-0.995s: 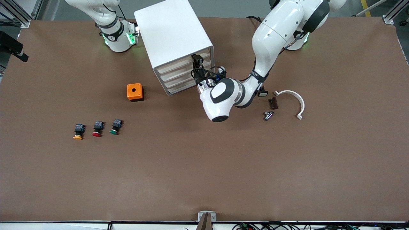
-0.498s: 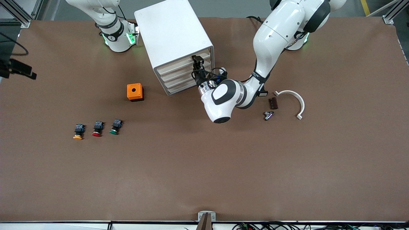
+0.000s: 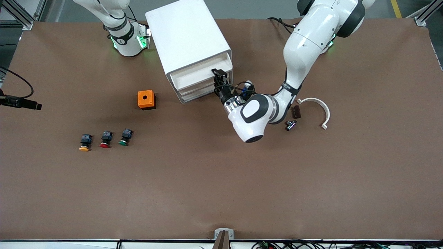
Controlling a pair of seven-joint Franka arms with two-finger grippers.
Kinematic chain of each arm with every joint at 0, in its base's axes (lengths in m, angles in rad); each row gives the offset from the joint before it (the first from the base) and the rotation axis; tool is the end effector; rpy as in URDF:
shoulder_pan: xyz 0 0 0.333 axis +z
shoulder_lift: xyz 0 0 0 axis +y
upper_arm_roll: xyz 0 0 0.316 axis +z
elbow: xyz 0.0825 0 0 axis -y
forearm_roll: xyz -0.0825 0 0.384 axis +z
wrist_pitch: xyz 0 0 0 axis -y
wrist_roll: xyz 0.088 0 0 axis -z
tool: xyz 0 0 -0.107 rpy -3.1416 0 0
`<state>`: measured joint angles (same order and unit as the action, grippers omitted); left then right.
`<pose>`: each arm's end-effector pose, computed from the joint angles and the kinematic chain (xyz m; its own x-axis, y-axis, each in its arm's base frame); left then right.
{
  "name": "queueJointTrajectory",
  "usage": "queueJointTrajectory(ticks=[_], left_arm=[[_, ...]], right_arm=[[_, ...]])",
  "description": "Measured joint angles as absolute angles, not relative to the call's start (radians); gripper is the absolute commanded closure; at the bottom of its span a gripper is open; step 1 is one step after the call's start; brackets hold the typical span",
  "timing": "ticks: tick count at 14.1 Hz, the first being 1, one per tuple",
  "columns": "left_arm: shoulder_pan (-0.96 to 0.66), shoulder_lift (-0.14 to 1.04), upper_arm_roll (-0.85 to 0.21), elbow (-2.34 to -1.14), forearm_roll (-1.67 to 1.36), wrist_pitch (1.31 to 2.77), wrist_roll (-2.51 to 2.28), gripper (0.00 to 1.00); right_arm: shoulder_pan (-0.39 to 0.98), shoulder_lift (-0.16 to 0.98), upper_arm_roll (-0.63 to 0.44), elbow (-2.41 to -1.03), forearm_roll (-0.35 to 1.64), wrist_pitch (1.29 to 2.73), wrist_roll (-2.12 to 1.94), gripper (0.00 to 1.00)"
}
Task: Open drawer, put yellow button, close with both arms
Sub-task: 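Pull the drawer open with the left gripper while the right gripper reaches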
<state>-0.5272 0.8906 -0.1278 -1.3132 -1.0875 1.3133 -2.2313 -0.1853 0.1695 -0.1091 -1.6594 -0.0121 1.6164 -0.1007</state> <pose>0.4794 -0.4813 0.2398 -0.4182 0.8845 -0.2070 0.2057 -0.1297 -0.9700 0.5656 -0.1688 0.4897 0.9591 -0.1877 -0.2119 -0.1901 -0.9817 0.0088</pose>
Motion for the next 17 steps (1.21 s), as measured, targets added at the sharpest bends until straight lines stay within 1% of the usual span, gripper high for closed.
queueJointTrajectory(ticks=[2,5,9,11,14,15,16,17], left_arm=[[-0.503,0.891,-0.127,-1.309,-1.088,1.314,-2.231,0.85],[-0.468,0.891,-0.125,-1.304,-1.088,1.318,-2.231,0.85],[-0.442,0.891,-0.105,-1.288,-1.091,1.325,-2.231,0.83],[-0.426,0.891,-0.102,-1.283,-1.091,1.335,-2.231,0.82],[-0.412,0.891,-0.101,-1.282,-1.092,1.34,-2.23,0.82],[-0.411,0.891,-0.101,-1.282,-1.093,1.341,-2.23,0.81],[-0.411,0.891,-0.101,-1.282,-1.093,1.342,-2.23,0.78],[-0.411,0.891,-0.101,-1.282,-1.093,1.343,-2.229,0.68]], right_arm=[[-0.194,0.165,-0.109,-1.749,-0.009,1.74,-0.119,0.0],[-0.194,0.154,-0.108,-1.901,-0.009,1.963,-0.138,0.0],[-0.194,0.155,-0.105,-2.064,-0.009,2.254,-0.144,0.0],[-0.193,0.176,-0.102,-2.11,-0.009,2.361,-0.145,0.0],[-0.191,0.236,-0.097,-2.135,-0.009,2.485,-0.147,0.0],[-0.19,0.256,-0.095,-2.147,-0.009,2.53,-0.151,0.0],[-0.189,0.275,-0.094,-2.156,-0.009,2.571,-0.156,0.0],[-0.189,0.295,-0.093,-2.165,-0.009,2.612,-0.161,0.0]])
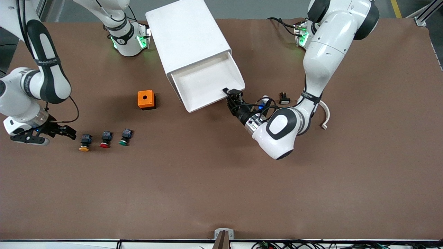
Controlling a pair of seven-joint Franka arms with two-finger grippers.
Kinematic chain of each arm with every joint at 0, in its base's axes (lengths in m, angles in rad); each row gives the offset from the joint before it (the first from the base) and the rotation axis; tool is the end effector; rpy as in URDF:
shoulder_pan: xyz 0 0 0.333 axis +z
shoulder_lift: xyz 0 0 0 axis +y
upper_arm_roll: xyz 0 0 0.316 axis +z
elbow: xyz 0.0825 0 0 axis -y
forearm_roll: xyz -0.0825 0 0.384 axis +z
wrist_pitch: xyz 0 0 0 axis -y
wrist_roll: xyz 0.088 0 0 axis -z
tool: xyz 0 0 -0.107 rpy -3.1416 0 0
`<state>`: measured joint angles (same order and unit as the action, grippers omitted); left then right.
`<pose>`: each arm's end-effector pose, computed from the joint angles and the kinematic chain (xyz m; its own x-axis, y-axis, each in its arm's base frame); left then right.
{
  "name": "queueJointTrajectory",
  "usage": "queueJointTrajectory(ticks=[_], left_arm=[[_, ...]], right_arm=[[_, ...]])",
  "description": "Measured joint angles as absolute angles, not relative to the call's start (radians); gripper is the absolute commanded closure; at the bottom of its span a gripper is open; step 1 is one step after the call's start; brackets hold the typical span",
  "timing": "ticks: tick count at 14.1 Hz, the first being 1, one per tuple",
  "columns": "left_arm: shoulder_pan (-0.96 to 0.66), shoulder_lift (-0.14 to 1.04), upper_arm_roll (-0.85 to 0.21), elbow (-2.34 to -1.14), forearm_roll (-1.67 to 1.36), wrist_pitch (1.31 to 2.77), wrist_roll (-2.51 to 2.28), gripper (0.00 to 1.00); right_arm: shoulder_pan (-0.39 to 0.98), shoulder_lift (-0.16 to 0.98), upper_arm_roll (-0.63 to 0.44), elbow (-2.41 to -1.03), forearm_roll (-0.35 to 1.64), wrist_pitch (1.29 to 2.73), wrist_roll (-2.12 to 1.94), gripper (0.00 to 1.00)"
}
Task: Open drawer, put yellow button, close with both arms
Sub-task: 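Pull the drawer open with the left gripper while the right gripper reaches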
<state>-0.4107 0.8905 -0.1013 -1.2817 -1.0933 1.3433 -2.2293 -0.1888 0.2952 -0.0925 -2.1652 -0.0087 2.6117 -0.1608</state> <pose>0.5509 -0.4149 0.2472 -0.5439 0.8072 -0.2293 0.2743 -0.0873 -0.9577 0.5574 -0.1601 0.2732 0.9842 -0.1019 0.1445 -0.1110 -0.9922 0.0562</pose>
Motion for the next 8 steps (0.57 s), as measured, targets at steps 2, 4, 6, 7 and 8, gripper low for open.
queueJointTrajectory(ticks=[2,4,6,7,8], left_arm=[[-0.409,0.891,-0.101,-1.281,-1.093,1.345,-2.229,0.21],[-0.406,0.891,-0.1,-1.281,-1.093,1.35,-2.228,0.0],[-0.405,0.891,-0.1,-1.278,-1.095,1.356,-2.208,0.0],[-0.405,0.89,-0.1,-1.273,-1.099,1.359,-2.178,0.0],[-0.405,0.89,-0.1,-1.262,-1.102,1.361,-2.141,0.0]], right_arm=[[-0.189,0.337,-0.089,-2.177,-0.009,2.68,-0.164,0.0],[-0.189,0.364,-0.078,-2.182,-0.009,2.712,-0.165,0.0],[-0.189,0.38,-0.069,-2.187,-0.009,2.741,-0.165,0.0],[-0.189,0.388,-0.066,-2.194,-0.009,2.766,-0.165,0.0],[-0.189,0.398,-0.064,-2.2,-0.009,2.784,-0.165,0.0]])
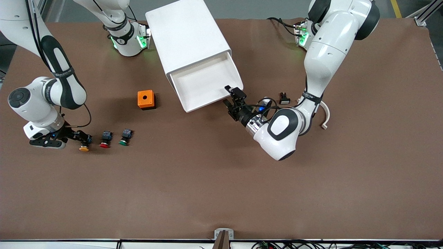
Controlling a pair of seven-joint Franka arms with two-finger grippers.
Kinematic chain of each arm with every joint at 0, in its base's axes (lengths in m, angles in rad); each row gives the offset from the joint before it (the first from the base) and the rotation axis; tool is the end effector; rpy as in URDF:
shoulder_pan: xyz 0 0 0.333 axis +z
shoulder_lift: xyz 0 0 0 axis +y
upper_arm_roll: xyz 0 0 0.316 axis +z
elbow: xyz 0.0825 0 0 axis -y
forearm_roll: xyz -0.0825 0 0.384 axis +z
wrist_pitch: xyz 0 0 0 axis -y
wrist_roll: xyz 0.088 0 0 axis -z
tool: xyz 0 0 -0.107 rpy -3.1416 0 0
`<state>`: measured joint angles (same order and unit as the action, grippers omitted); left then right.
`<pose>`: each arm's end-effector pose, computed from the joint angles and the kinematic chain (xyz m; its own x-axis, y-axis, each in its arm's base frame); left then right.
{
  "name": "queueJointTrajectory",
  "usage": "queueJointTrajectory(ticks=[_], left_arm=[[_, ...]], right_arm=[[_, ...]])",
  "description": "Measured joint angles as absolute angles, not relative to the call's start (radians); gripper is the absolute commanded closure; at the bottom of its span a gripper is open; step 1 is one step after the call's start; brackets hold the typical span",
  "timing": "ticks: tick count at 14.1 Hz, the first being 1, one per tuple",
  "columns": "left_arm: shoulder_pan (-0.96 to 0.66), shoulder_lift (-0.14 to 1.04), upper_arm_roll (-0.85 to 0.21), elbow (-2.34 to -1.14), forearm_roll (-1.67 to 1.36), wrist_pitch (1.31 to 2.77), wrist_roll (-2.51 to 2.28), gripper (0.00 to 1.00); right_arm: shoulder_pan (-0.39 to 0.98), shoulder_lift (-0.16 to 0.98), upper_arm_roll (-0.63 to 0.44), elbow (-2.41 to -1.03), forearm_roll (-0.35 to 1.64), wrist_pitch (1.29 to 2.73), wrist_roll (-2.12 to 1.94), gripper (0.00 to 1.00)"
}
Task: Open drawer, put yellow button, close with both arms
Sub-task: 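Pull the drawer open with the left gripper while the right gripper reaches, then grasp the yellow button with the right gripper while the left gripper releases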
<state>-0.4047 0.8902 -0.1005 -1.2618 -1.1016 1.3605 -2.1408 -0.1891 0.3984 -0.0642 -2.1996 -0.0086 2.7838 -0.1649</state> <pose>0.5604 -0.4135 0.2549 -0.5300 0.7795 -0.3340 0.3483 -0.1590 -0.9238 0.5560 -0.1435 0.2178 0.9818 -0.0667 0.1779 -0.0784 -0.9952 0.0593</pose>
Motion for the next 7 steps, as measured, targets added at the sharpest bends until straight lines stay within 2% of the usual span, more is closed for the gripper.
queueJointTrajectory(ticks=[7], left_arm=[[-0.377,0.884,-0.095,-1.176,-1.106,1.38,-1.734,0.0]], right_arm=[[-0.199,0.448,-0.06,-2.216,-0.009,2.793,-0.165,0.0]])
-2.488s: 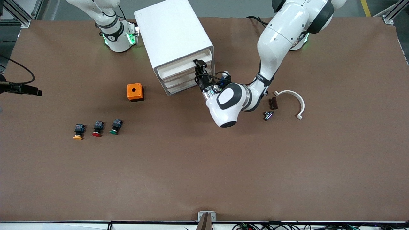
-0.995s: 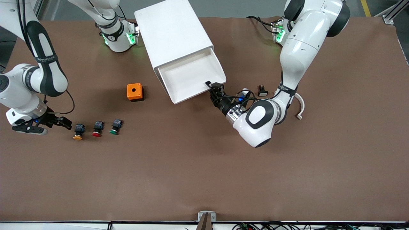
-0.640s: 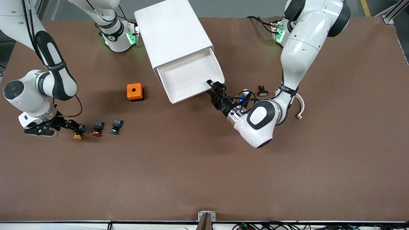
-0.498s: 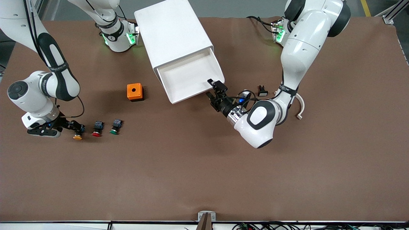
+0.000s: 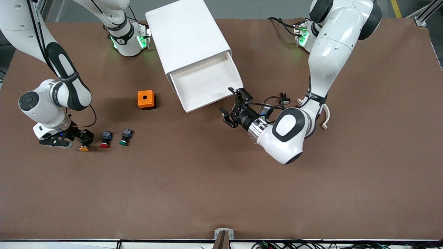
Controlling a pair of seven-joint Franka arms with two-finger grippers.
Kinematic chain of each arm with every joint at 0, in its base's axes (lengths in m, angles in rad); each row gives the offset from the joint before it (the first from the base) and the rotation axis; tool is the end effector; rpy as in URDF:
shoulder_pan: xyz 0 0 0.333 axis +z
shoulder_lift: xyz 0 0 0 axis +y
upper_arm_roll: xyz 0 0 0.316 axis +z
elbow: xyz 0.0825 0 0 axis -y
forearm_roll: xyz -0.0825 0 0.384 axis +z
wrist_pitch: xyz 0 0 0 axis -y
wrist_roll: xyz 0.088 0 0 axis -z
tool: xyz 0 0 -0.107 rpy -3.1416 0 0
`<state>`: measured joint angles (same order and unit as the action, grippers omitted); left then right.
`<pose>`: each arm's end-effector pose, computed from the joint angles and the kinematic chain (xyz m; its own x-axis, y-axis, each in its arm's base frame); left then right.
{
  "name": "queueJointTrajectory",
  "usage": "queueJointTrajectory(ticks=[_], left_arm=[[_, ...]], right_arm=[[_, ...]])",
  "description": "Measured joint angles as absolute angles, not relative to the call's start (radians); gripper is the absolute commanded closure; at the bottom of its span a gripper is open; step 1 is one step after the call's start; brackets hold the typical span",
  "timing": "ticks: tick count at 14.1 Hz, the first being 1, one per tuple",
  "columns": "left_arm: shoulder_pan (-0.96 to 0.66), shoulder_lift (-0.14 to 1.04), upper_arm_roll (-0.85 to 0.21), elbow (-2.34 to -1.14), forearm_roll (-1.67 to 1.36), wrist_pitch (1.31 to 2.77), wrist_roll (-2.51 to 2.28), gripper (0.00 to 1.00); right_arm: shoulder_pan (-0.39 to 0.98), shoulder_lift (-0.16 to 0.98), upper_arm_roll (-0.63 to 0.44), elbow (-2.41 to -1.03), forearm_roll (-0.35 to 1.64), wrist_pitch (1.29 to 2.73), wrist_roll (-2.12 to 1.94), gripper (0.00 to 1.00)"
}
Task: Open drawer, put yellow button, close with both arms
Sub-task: 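Grasp the yellow button with the right gripper while the left gripper releases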
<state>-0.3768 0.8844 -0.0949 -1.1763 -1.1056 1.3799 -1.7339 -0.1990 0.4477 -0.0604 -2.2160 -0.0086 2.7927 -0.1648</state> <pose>0.5932 -0.4009 0.2919 -0.3191 0.6107 -0.7247 0.6179 -0.4458 -0.6477 0.5433 -0.1443 0.1848 0.9896 -0.0753 0.1224 -0.0820 -0.9953 0.0509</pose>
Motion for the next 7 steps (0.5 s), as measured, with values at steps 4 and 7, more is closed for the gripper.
queueJointTrajectory(ticks=[4,7], left_arm=[[-0.362,0.845,-0.042,-1.164,-1.085,1.383,-1.461,0.0],[-0.365,0.805,-0.036,-1.163,-0.983,1.402,-1.303,0.0]], right_arm=[[-0.212,0.454,-0.041,-2.219,-0.008,2.762,-0.165,0.0],[-0.216,0.454,-0.035,-2.219,-0.008,2.76,-0.165,0.46]])
